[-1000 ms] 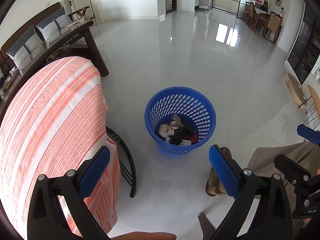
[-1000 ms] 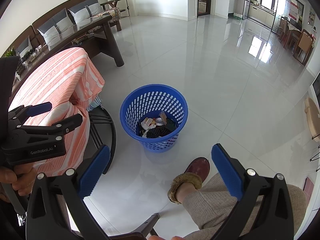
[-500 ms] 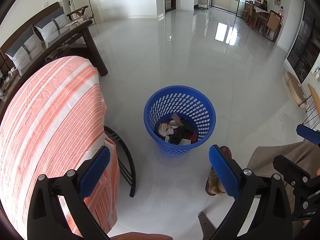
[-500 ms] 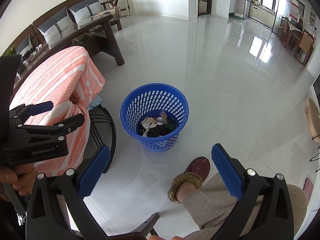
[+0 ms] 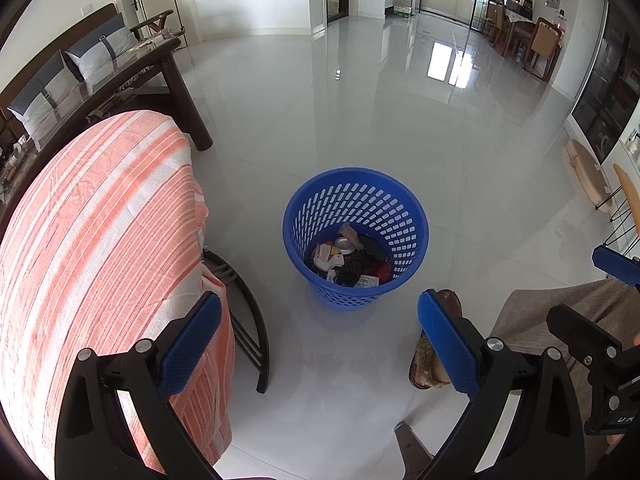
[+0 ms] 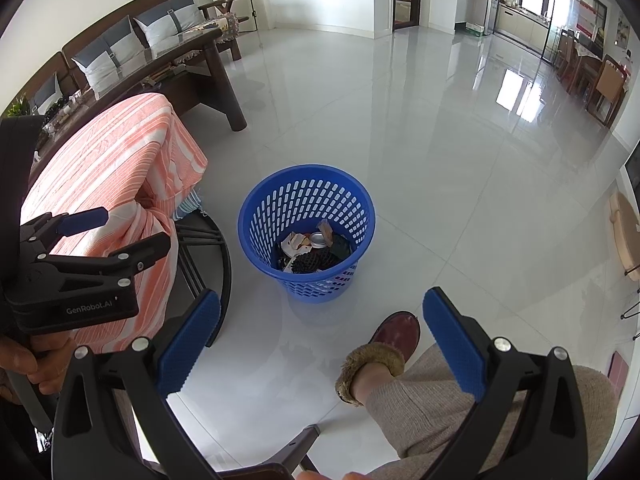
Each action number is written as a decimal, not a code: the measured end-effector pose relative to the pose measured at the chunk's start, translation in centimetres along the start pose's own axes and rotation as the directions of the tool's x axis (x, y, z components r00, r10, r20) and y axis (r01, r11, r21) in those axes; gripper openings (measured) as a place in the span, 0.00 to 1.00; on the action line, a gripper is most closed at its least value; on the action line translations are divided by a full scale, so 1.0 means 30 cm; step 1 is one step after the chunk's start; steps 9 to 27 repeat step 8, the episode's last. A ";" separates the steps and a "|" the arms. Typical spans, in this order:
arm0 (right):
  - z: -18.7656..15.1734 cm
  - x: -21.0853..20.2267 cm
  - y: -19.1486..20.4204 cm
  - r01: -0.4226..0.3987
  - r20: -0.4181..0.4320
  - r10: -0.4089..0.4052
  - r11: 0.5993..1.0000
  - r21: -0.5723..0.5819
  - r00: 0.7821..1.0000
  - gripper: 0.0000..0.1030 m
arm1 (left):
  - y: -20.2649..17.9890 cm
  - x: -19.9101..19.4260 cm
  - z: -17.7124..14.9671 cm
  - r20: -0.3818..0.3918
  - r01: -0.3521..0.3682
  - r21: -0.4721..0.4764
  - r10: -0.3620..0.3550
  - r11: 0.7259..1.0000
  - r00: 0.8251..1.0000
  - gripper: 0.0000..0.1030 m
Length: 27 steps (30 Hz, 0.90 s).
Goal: Collect trash
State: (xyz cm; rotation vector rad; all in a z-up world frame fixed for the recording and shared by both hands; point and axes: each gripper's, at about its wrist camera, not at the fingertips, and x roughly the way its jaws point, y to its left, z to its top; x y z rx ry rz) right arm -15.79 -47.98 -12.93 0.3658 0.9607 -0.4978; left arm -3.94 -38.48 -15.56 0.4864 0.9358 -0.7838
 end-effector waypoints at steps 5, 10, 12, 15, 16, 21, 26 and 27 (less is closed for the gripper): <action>0.003 0.006 -0.016 0.007 -0.006 -0.006 1.000 0.007 1.000 0.95 | 0.003 0.002 0.011 -0.033 0.010 0.008 -0.010 1.000 0.999 0.95; 0.003 0.005 -0.018 0.008 -0.008 -0.008 1.000 0.007 1.000 0.95 | 0.012 -0.003 0.014 -0.035 0.016 0.001 -0.016 1.000 0.999 0.95; 0.003 0.005 -0.018 0.008 -0.008 -0.008 1.000 0.007 1.000 0.95 | 0.012 -0.003 0.014 -0.035 0.016 0.001 -0.016 1.000 0.999 0.95; 0.003 0.005 -0.018 0.008 -0.008 -0.008 1.000 0.007 1.000 0.95 | 0.012 -0.003 0.014 -0.035 0.016 0.001 -0.016 1.000 0.999 0.95; 0.003 0.005 -0.018 0.008 -0.008 -0.008 1.000 0.007 1.000 0.95 | 0.012 -0.003 0.014 -0.035 0.016 0.001 -0.016 1.000 0.999 0.95; 0.003 0.005 -0.018 0.008 -0.008 -0.008 1.000 0.007 1.000 0.95 | 0.012 -0.003 0.014 -0.035 0.016 0.001 -0.016 1.000 0.999 0.95; 0.003 0.005 -0.018 0.008 -0.008 -0.008 1.000 0.007 1.000 0.95 | 0.012 -0.003 0.014 -0.035 0.016 0.001 -0.016 1.000 0.999 0.95; 0.003 0.005 -0.018 0.008 -0.008 -0.008 1.000 0.007 1.000 0.95 | 0.012 -0.003 0.014 -0.035 0.016 0.001 -0.016 1.000 0.999 0.95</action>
